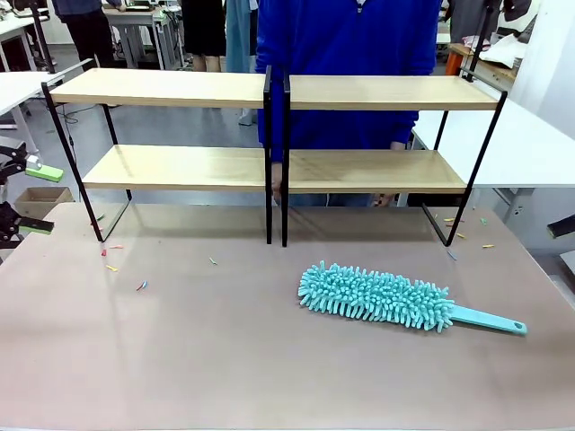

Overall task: Clean the shelves.
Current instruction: Place the Duster on the table.

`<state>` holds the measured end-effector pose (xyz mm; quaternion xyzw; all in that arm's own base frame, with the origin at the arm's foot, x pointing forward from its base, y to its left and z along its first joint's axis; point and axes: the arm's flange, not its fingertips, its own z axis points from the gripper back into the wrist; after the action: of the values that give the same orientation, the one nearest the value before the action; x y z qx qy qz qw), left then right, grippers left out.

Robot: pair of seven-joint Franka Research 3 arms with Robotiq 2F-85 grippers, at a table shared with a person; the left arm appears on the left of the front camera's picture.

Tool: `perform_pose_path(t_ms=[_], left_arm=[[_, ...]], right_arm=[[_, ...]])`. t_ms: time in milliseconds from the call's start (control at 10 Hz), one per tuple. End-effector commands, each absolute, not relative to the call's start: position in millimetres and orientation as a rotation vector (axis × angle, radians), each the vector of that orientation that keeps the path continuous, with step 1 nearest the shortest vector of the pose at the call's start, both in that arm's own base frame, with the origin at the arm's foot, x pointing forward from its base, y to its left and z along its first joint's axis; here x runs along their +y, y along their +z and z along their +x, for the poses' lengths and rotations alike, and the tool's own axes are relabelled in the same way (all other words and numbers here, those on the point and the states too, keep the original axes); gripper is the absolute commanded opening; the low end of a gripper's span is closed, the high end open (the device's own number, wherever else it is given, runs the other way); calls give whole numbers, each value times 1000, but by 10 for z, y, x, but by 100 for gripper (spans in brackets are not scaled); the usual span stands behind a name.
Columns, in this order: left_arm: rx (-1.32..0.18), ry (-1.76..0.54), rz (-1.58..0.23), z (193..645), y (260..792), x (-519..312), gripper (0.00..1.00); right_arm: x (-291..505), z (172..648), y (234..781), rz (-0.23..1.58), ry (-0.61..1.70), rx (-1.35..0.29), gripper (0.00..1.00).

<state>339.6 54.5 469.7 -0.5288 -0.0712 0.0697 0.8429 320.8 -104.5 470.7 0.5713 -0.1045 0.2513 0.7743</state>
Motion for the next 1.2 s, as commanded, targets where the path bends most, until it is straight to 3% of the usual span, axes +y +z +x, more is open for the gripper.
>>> perform_pose_path(t_ms=[0,1100], left_arm=[[-166,134,-1140,3395,4696,527,100],[-166,134,-1140,3395,4696,527,100]], right_arm=[[-1037,3182,4722,1186,597,-256,100],[-1037,3182,4722,1186,597,-256,100]])
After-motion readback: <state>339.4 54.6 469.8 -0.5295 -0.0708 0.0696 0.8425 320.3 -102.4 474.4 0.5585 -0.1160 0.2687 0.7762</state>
